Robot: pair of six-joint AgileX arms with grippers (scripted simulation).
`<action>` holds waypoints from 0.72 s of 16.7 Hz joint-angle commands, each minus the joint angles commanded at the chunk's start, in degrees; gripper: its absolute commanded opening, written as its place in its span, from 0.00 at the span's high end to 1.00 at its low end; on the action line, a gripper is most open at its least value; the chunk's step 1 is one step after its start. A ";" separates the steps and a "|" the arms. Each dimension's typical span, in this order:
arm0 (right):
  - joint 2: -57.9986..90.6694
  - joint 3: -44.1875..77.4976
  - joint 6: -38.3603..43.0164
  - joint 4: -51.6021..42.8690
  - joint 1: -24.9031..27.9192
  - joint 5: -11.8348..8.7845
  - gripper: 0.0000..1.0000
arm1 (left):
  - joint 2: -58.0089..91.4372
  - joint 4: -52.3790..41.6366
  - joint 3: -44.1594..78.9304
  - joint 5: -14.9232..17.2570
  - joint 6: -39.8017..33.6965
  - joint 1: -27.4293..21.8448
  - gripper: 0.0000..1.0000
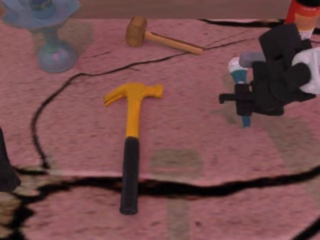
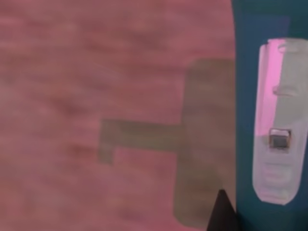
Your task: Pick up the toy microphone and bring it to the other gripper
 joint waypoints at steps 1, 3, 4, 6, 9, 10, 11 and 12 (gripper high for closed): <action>-0.91 -1.29 -0.95 4.97 -0.05 -1.67 1.00 | 0.00 0.00 0.00 0.00 0.00 0.00 0.00; -3.01 -4.25 -3.03 15.96 -0.16 -5.28 1.00 | 0.00 0.00 0.00 0.00 0.00 0.00 0.00; -4.20 -5.86 -4.13 21.79 -0.22 -7.17 1.00 | 0.00 0.00 0.00 0.00 0.00 0.00 0.00; -6.82 -9.13 -6.34 33.45 -0.38 -10.92 1.00 | 0.00 0.00 0.00 0.00 0.00 0.00 0.00; -11.05 -13.56 -9.51 48.47 -0.61 -16.01 1.00 | 0.00 0.00 0.00 0.00 0.00 0.00 0.00; -12.44 -14.80 -10.47 52.34 -0.68 -17.47 1.00 | 0.00 0.00 0.00 0.00 0.00 0.00 0.00; -13.78 -15.88 -11.35 55.62 -0.75 -18.76 1.00 | 0.00 0.00 0.00 0.00 0.00 0.00 0.00; -15.03 -16.81 -12.13 58.33 -0.83 -19.88 1.00 | 0.00 0.00 0.00 0.00 0.00 0.00 0.00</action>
